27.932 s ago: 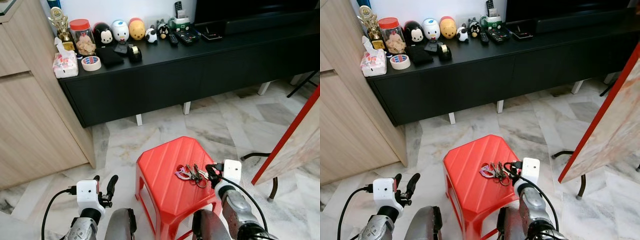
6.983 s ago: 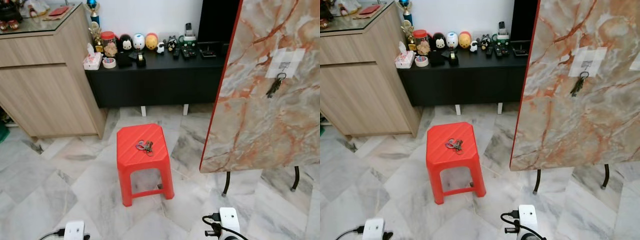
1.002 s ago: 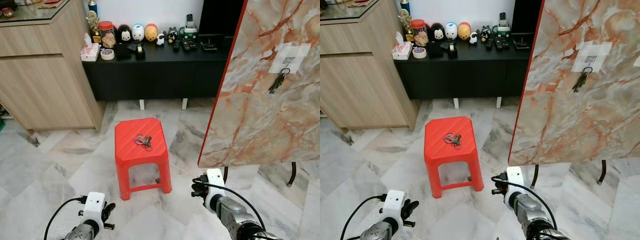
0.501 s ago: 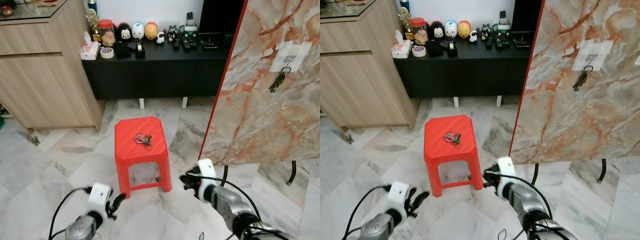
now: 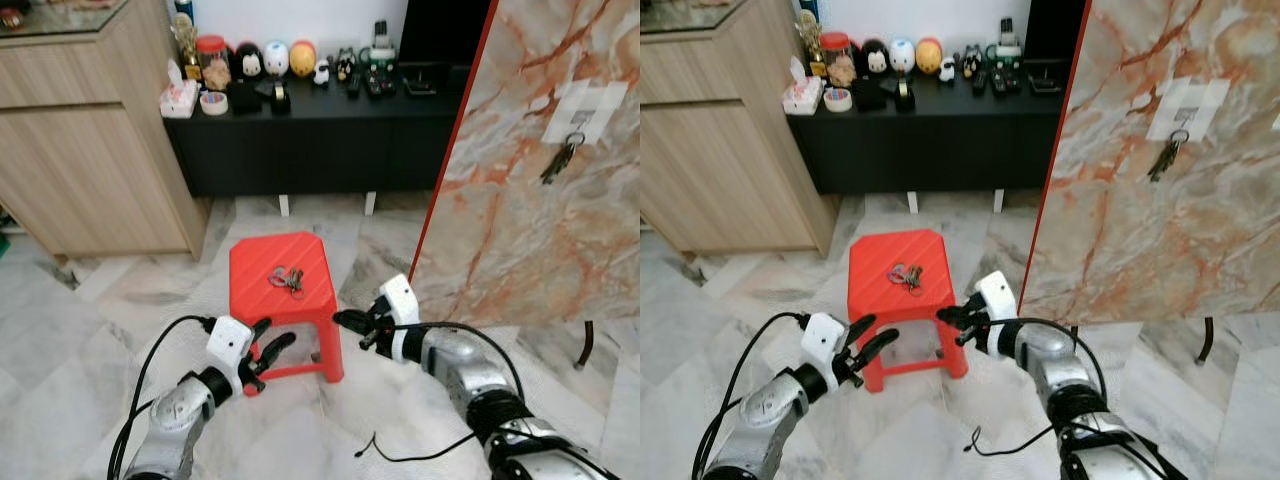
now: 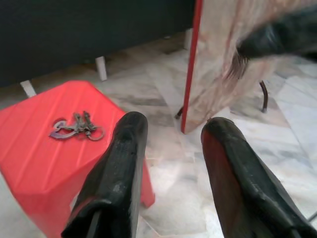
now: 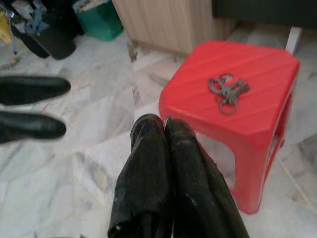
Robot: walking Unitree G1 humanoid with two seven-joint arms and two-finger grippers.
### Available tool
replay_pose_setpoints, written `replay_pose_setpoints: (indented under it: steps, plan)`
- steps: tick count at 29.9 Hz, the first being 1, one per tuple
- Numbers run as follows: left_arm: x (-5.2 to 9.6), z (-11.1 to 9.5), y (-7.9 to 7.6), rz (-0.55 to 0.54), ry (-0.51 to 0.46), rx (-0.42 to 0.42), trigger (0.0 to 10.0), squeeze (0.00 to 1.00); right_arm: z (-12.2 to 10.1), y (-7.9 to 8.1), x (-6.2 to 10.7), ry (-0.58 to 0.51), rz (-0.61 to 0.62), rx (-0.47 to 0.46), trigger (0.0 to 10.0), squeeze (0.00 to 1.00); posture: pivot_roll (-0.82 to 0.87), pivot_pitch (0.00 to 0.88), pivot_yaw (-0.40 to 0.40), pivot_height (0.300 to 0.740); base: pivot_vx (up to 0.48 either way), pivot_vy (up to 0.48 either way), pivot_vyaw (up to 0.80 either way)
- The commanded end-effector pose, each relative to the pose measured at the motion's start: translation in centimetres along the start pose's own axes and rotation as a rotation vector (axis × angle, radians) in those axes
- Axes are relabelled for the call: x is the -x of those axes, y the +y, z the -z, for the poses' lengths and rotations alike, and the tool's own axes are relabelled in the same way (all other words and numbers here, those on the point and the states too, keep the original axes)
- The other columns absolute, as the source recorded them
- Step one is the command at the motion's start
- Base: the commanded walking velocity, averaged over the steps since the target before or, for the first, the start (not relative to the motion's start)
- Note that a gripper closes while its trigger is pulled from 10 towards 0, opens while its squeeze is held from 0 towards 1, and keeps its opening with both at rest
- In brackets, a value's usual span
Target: Hang keys on a hook
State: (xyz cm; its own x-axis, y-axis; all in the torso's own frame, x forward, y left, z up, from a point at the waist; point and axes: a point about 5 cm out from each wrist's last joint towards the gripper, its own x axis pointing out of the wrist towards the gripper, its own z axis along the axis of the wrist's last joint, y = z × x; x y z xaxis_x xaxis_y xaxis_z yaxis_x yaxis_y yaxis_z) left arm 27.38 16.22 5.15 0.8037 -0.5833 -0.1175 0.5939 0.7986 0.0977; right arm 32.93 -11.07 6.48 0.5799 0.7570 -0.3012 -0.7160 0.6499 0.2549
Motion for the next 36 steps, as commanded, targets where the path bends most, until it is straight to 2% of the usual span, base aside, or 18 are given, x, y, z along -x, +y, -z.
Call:
replay_pose_setpoints:
  steps: [1,3,8,11,15,25,36]
  plan:
    - [0.2,-0.3,-0.5,0.048,0.009,-0.024,10.0,0.00,-0.9,0.6,0.0,-0.034,-0.057,0.004,10.0,0.00,0.11,0.091,-0.035,0.723,0.000,0.000,0.00]
    - [0.3,-0.5,-1.0,0.095,0.024,-0.047,10.0,0.00,-1.6,1.5,0.3,-0.058,-0.134,0.016,10.0,0.00,0.10,0.089,-0.035,0.723,0.000,0.000,0.00]
    - [0.5,-0.6,-1.4,0.145,0.064,-0.080,10.0,0.00,-1.8,2.6,0.6,-0.039,-0.222,0.040,10.0,0.00,0.10,0.089,-0.038,0.723,0.000,0.000,0.00]
    - [0.3,-1.0,-1.5,0.152,0.056,-0.075,10.0,0.00,-2.6,3.6,0.8,-0.063,-0.283,0.036,10.0,0.00,0.10,0.089,-0.038,0.723,0.000,0.000,0.00]
    - [0.0,-1.9,-1.5,0.143,0.038,-0.070,10.0,0.00,-3.0,5.3,1.5,-0.026,-0.361,0.079,10.0,0.00,0.10,0.095,-0.041,0.723,0.000,0.000,0.00]
    - [-0.4,-2.5,-1.7,0.129,0.023,-0.028,10.0,0.00,-3.3,6.1,2.0,-0.005,-0.365,0.068,10.0,0.00,0.10,0.102,-0.042,0.723,0.000,0.000,0.00]
    - [-0.1,-2.6,-1.9,0.146,0.027,-0.002,10.0,0.00,-2.2,5.4,2.0,0.038,-0.294,0.046,10.0,0.00,0.10,0.107,-0.041,0.723,0.000,0.000,0.00]
